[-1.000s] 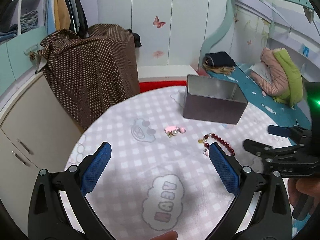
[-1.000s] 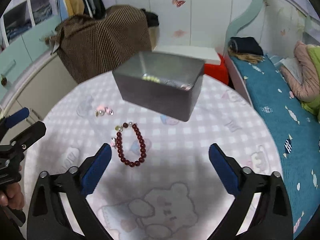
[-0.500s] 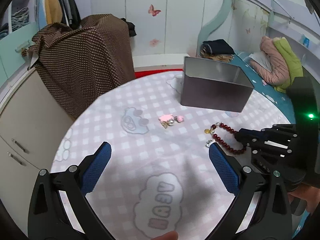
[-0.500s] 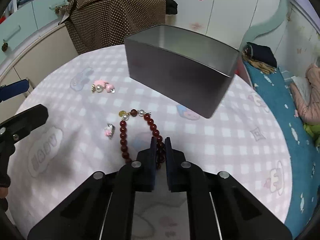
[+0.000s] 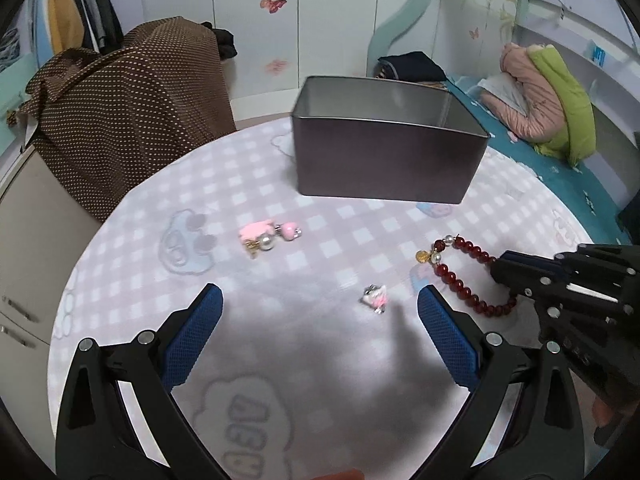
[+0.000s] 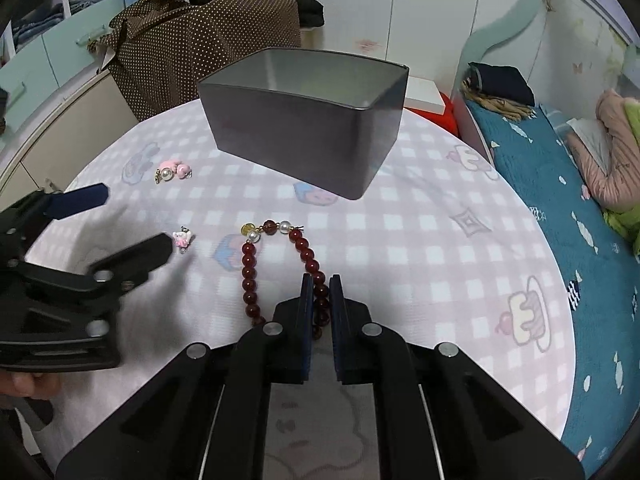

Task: Organize jewelry
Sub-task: 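Grasp the small pink charm with the left gripper while the right gripper holds the bracelet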

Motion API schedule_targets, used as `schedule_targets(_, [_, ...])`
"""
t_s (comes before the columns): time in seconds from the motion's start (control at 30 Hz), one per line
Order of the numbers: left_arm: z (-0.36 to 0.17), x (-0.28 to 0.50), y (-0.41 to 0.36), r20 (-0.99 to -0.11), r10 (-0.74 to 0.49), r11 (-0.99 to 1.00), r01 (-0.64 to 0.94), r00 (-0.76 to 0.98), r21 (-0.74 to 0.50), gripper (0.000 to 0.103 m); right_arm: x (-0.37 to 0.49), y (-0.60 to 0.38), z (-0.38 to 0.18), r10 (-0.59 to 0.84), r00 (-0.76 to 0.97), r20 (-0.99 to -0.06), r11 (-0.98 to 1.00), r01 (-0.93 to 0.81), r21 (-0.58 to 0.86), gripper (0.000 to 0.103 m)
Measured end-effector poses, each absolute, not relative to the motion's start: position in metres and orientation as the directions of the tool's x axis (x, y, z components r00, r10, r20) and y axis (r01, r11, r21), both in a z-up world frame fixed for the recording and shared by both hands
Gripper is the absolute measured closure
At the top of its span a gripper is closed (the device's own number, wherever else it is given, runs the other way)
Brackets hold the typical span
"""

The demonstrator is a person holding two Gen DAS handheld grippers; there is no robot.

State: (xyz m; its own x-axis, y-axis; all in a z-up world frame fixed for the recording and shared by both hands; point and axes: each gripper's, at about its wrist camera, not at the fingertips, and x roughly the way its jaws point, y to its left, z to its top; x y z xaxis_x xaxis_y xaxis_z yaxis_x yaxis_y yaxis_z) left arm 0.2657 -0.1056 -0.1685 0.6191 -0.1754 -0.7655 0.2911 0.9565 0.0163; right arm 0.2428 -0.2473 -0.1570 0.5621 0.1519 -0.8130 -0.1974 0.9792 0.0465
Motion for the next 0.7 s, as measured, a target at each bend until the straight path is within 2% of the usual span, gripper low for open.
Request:
schedule_targets(0.13, [-0.174,0.274,-0.114,-0.773,-0.177,0.955,0.295,0.609,0.014,0.006,0.243,-0.249,-0.157,0.164,0.561,-0.811,0.978,-0.197,0.062,0.096])
schedule_targets(0.17, [-0.175,0.275,-0.116,-0.773,-0.178,0.955,0.297,0.608,0.013,0.010,0.243,-0.249,-0.157,0.166,0.560,-0.811,0.978,-0.197,0.064,0.096])
schedule_targets(0.2, [-0.177,0.276,-0.118,-0.777,-0.180,0.954,0.301,0.603,0.013,0.016,0.243,-0.249,-0.157,0.169,0.560,-0.811,0.978,-0.197,0.068,0.096])
schedule_targets(0.23, [-0.181,0.278,-0.120,-0.791,-0.185,0.951,0.310,0.583,0.006,0.035,0.242,-0.250,-0.157,0.172,0.559,-0.811,0.978,-0.197,0.072,0.096])
schedule_targets(0.3, [-0.184,0.278,-0.120,-0.791,-0.192,0.950,0.311,0.581,-0.002,0.036,0.242,-0.250,-0.156,0.175,0.560,-0.810,0.977,-0.198,0.075,0.096])
schedule_targets(0.4, [-0.183,0.278,-0.119,-0.788,-0.201,0.949,0.315,0.582,-0.009,0.042,0.241,-0.249,-0.155,0.180,0.559,-0.810,0.976,-0.204,0.076,0.096])
schedule_targets(0.47, [-0.183,0.277,-0.117,-0.785,-0.209,0.948,0.319,0.583,-0.016,0.057,0.241,-0.248,-0.155,0.183,0.557,-0.810,0.975,-0.207,0.077,0.096])
schedule_targets(0.63, [-0.181,0.273,-0.106,-0.783,-0.251,0.943,0.325,0.570,-0.066,0.085,0.240,-0.242,-0.151,0.191,0.562,-0.805,0.974,-0.214,0.081,0.096])
schedule_targets(0.7, [-0.180,0.270,-0.101,-0.782,-0.271,0.941,0.327,0.562,-0.091,0.088,0.239,-0.240,-0.148,0.193,0.566,-0.802,0.973,-0.217,0.082,0.096])
